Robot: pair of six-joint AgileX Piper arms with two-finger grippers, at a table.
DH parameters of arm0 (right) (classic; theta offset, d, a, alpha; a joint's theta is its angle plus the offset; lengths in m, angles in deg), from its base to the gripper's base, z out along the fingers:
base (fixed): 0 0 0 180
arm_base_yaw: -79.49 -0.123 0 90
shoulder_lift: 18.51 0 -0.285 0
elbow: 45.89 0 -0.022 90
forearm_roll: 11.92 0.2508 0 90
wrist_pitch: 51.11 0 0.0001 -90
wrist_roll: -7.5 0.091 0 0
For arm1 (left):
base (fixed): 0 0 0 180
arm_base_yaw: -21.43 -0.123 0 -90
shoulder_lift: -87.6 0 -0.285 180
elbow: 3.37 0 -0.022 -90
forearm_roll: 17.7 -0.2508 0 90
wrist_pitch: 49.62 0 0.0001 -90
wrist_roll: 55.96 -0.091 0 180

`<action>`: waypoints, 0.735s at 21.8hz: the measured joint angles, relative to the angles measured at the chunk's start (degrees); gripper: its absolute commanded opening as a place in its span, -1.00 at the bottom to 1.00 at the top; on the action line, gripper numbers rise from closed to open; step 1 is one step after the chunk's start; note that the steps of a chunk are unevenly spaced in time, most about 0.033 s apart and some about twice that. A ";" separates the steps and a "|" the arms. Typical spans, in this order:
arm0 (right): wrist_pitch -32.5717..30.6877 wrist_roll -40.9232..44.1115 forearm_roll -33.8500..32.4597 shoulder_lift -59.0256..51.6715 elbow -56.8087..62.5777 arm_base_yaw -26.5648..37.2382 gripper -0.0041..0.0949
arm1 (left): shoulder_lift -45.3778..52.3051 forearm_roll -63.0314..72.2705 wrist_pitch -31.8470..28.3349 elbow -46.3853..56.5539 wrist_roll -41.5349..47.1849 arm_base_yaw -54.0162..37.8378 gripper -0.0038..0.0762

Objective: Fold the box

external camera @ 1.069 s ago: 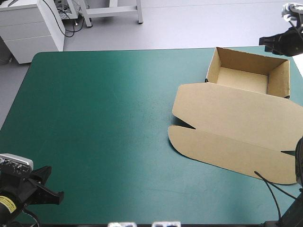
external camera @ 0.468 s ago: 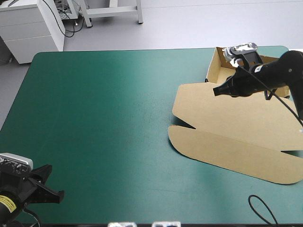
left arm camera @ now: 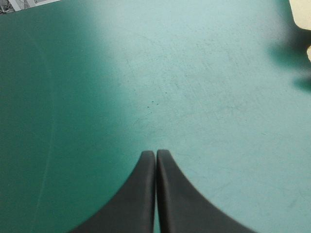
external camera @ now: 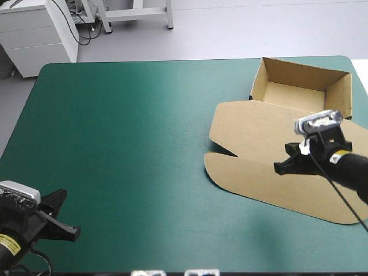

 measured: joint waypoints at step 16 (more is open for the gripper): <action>14.52 -2.74 -0.13 -35.80 30.48 0.00 -0.96 | 15.24 8.37 -7.00 13.90 -7.51 0.00 -0.92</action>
